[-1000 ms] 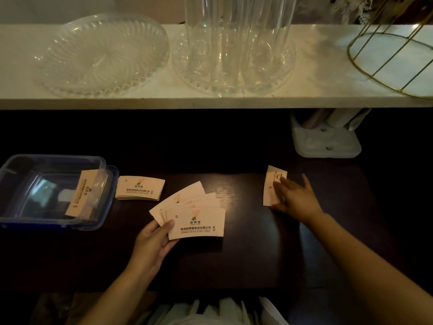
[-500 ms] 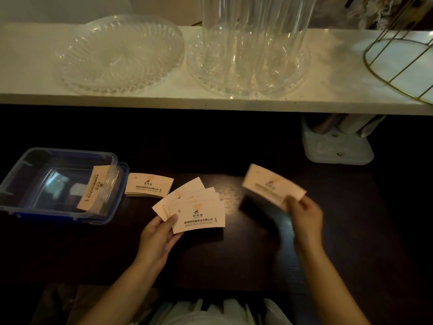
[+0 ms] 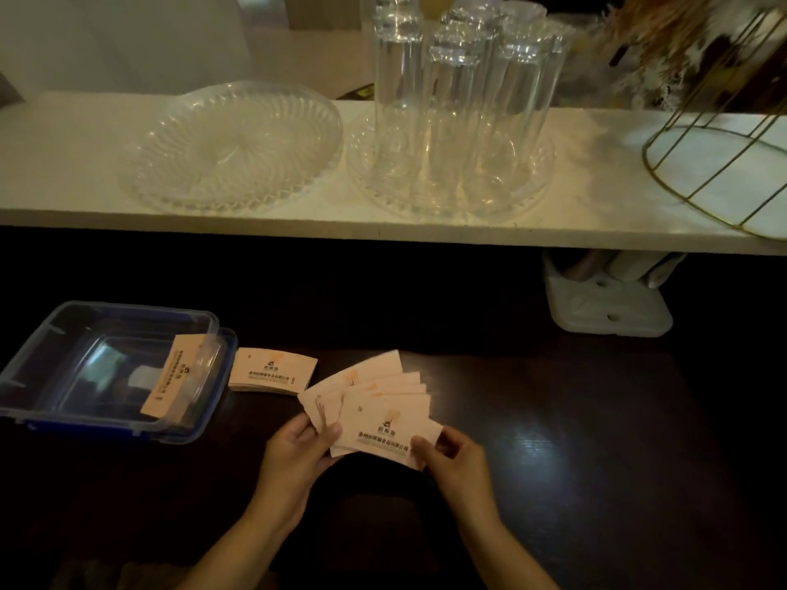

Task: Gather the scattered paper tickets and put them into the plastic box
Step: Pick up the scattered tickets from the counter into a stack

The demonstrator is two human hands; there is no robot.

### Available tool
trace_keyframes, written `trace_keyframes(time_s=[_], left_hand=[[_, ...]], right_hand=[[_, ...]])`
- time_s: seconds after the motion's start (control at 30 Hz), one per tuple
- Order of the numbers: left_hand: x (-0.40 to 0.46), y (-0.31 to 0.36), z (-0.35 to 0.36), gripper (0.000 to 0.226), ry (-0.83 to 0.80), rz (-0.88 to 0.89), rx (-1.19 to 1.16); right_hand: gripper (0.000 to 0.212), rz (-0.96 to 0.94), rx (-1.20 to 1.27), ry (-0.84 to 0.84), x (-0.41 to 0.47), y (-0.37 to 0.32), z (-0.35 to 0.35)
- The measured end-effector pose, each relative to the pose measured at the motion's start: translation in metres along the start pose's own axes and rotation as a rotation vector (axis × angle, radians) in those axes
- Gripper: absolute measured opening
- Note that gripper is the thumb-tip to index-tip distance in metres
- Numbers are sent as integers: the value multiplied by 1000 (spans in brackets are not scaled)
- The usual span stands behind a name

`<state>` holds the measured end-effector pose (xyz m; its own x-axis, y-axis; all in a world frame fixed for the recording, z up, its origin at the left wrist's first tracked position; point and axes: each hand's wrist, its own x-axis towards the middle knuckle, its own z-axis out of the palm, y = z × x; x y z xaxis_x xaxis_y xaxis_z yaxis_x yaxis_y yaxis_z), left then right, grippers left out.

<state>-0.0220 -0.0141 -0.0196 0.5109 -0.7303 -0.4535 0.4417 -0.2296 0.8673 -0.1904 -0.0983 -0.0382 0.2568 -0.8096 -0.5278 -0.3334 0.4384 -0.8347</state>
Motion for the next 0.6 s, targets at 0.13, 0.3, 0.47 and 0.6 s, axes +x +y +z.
trace_keyframes(time_s=[0.13,0.3,0.47,0.6], left_hand=[[8,4,-6,25,-22,-3,36],[21,14,-16,26,-106,32,224],[24,13,-11,28,-185,22,338],[27,3,-3,30,-198,0,466]], right_hand=[[93,-101,74,-111,9,-10,2],[108,-433,-239,-134,26,-22,-5],[101,-580,-487,-234,40,-16,-7],[88,-600,-553,-167,46,2,0]])
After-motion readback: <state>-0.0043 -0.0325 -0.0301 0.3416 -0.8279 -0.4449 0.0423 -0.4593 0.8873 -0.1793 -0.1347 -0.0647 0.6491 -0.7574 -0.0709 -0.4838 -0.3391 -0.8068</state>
